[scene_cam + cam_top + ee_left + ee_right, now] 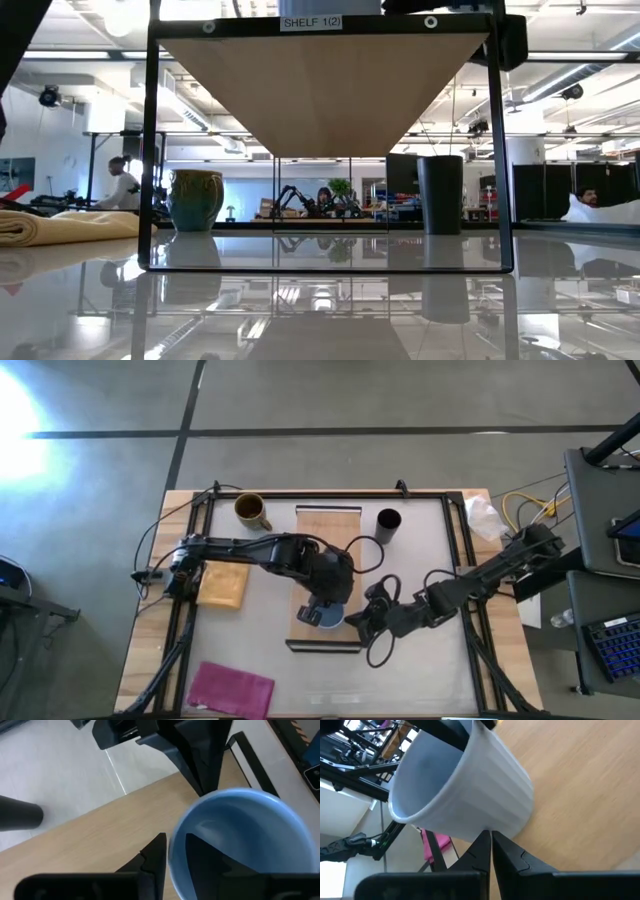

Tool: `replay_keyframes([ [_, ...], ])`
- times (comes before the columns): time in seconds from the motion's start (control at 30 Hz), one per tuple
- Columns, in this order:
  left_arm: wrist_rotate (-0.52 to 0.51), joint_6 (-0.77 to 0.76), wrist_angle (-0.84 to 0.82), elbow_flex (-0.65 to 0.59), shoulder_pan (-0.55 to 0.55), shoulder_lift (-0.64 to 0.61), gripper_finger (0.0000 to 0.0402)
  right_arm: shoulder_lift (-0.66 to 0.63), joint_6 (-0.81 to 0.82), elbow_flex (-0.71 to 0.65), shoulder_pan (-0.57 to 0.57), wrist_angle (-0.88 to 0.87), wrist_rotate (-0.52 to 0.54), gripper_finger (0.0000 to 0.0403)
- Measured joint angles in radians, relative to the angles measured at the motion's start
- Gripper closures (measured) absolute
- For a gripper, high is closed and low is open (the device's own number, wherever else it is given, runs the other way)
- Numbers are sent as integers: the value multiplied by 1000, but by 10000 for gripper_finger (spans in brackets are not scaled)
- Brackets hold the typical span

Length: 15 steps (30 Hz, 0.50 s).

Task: Stack small to large cups/mugs on shelf
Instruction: Put the light blue cup on the shelf

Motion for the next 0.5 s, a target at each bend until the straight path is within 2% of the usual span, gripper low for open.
replay_keyframes([
  [0.27, 1, 0, 7, -2, 0, 1, 343, 19, 16, 0, 0, 8, -16, 394],
  [0.5, 0, -1, 10, 47, -1, -4, 343, 2, -9, 0, 0, 8, -16, 394],
])
